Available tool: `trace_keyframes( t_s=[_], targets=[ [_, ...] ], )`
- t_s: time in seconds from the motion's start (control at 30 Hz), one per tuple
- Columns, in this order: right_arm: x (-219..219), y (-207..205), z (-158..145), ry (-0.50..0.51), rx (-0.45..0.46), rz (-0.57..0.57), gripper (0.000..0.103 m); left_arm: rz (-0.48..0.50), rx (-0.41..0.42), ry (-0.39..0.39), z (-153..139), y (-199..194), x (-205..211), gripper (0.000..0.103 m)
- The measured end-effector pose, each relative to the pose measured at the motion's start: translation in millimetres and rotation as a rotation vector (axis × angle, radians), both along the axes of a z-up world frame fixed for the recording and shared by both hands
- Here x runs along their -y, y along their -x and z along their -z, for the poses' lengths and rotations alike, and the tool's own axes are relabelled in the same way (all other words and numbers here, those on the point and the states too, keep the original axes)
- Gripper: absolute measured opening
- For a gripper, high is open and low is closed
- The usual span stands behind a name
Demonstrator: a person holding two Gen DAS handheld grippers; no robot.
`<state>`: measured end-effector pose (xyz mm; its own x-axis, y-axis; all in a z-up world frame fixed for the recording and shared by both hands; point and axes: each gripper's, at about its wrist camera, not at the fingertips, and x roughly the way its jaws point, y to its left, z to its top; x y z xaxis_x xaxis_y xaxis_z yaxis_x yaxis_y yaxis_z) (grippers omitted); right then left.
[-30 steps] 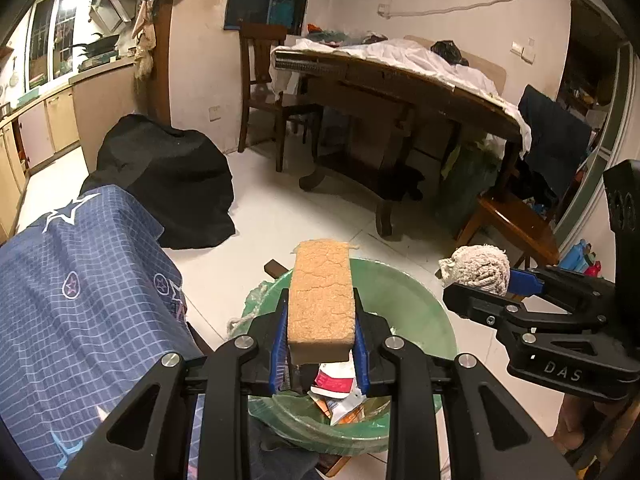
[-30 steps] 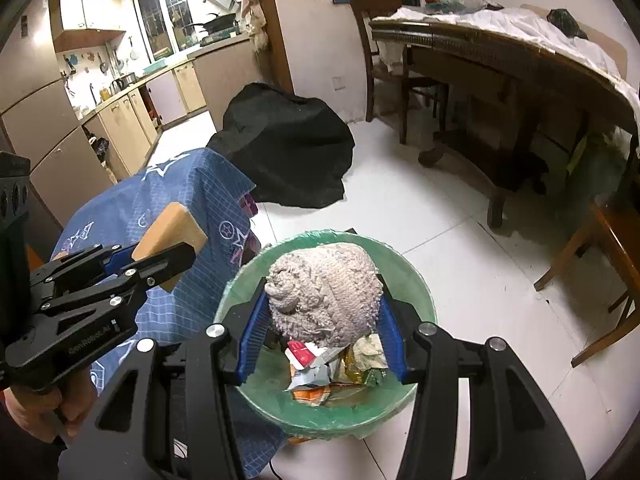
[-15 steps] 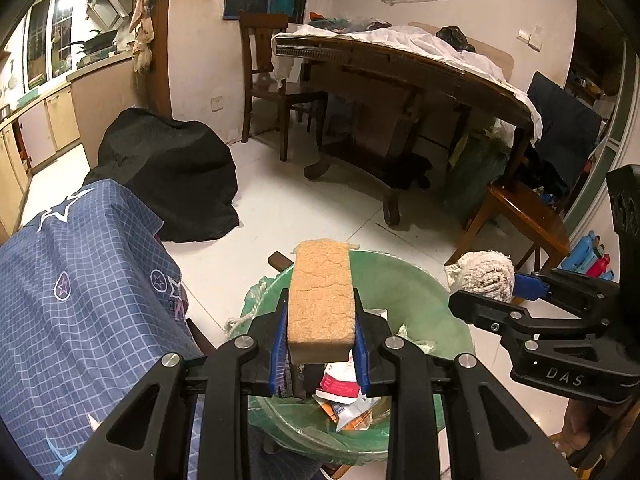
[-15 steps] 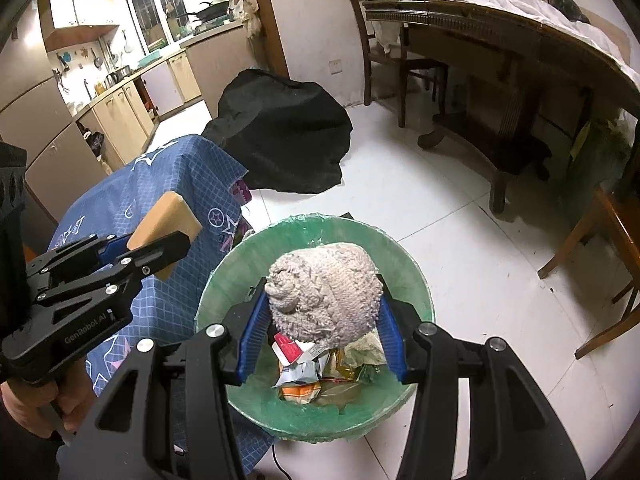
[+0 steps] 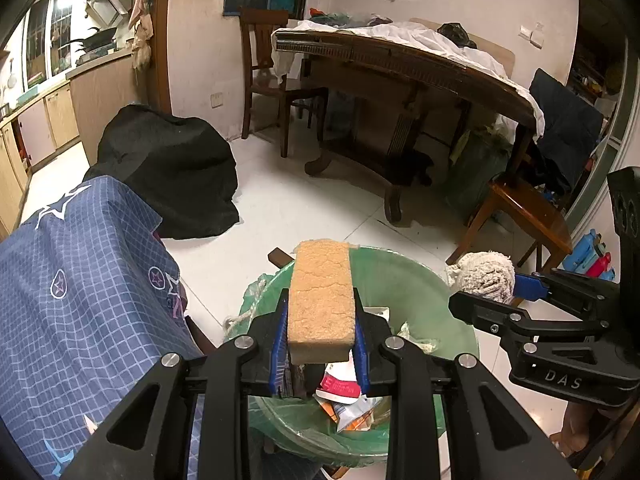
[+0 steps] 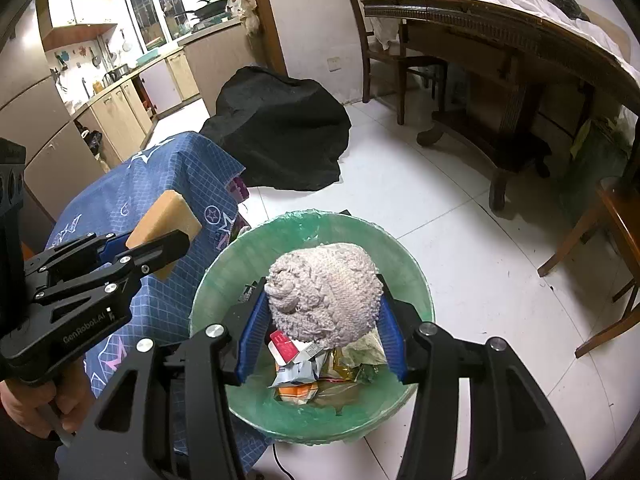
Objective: Collect trash
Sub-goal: 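Open both tools to drop the sponge and grey ball into the bin, then return both tools to the bed toward the white cloth and sponge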
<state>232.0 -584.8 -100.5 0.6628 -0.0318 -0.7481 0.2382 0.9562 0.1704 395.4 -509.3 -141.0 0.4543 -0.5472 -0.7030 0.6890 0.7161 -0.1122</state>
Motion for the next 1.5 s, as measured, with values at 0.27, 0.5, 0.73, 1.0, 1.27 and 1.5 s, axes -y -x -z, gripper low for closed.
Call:
trace_keyframes(
  t_s=[0.27, 0.5, 0.73, 1.0, 1.27, 1.5],
  targets=[
    [2.5, 0.3, 1.9, -0.002, 0.001, 0.004, 0.054, -0.014, -0.003, -0.008, 2.9, -2.6, 1.5, 0.028],
    [4.2, 7.8, 5.1, -0.001, 0.008, 0.023, 0.061, -0.022, -0.010, -0.027, 9.8, -3.4, 4.9, 0.057],
    [6.3, 10.8, 5.9, -0.005, 0.013, 0.031, 0.066, -0.026, -0.013, -0.044, 17.5, -2.5, 7.1, 0.060],
    [2.8, 12.3, 0.4, 0.001, 0.032, 0.034, 0.073, -0.033, -0.004, -0.047, 15.5, -0.4, 3.3, 0.061],
    [-10.9, 30.9, -14.5, 0.007, 0.114, 0.044, 0.083, -0.057, 0.009, -0.034, 7.2, 3.9, -29.6, 0.062],
    [-70.4, 35.2, -23.5, 0.037, 0.178, -0.060, 0.088, -0.156, 0.040, -0.012, -2.5, 5.5, -127.7, 0.066]
  ],
)
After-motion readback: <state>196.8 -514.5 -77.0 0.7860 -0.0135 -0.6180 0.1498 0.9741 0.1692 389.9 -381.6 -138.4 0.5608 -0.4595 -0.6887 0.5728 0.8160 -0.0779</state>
